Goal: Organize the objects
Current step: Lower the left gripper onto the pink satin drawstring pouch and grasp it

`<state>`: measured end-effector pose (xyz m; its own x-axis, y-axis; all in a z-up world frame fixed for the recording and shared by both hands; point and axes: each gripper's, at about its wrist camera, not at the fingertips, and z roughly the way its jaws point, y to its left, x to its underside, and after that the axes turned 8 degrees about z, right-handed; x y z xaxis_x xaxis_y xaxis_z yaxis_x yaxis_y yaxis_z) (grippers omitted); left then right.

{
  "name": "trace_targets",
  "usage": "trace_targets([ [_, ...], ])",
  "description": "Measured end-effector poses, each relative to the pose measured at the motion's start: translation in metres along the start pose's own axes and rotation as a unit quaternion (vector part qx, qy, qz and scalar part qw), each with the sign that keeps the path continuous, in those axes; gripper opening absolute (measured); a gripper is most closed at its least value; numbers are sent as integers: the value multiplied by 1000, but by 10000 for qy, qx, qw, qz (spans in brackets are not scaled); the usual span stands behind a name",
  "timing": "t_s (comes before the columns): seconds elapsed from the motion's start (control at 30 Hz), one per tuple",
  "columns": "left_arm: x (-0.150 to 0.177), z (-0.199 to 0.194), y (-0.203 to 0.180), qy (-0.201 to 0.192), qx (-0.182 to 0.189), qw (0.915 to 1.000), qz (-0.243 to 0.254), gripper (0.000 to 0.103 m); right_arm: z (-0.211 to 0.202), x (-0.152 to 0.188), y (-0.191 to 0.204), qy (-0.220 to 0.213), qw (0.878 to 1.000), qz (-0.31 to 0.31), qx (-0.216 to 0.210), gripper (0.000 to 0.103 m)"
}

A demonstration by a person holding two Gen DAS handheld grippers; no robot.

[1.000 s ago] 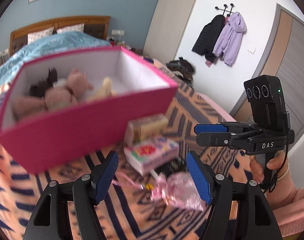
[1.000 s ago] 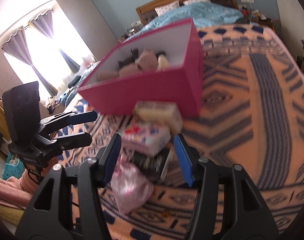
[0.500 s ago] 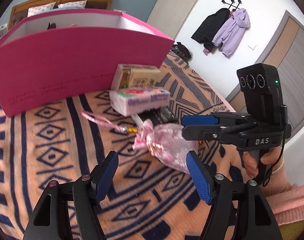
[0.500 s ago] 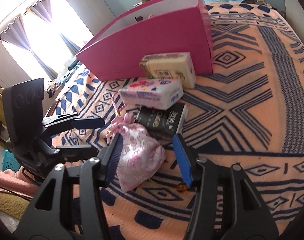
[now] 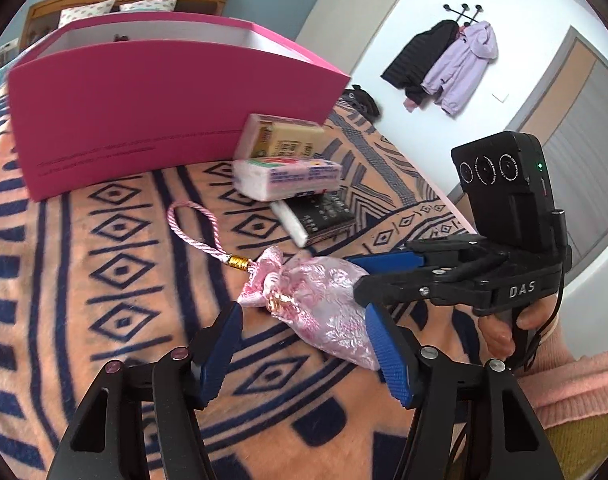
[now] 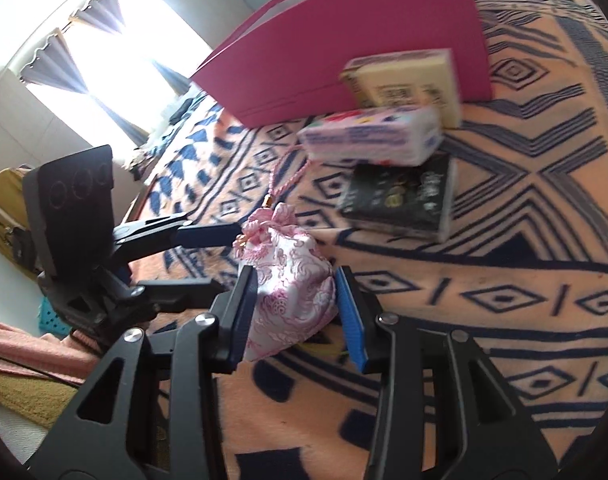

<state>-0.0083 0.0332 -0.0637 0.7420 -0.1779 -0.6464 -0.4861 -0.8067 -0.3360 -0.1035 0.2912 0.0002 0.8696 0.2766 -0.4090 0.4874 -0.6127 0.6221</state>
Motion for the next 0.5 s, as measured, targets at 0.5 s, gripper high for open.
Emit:
trace_targets([
  [0.5, 14, 5, -11, 183, 435, 9989, -29, 64, 27, -21, 16, 327, 9979, -531, 181, 43],
])
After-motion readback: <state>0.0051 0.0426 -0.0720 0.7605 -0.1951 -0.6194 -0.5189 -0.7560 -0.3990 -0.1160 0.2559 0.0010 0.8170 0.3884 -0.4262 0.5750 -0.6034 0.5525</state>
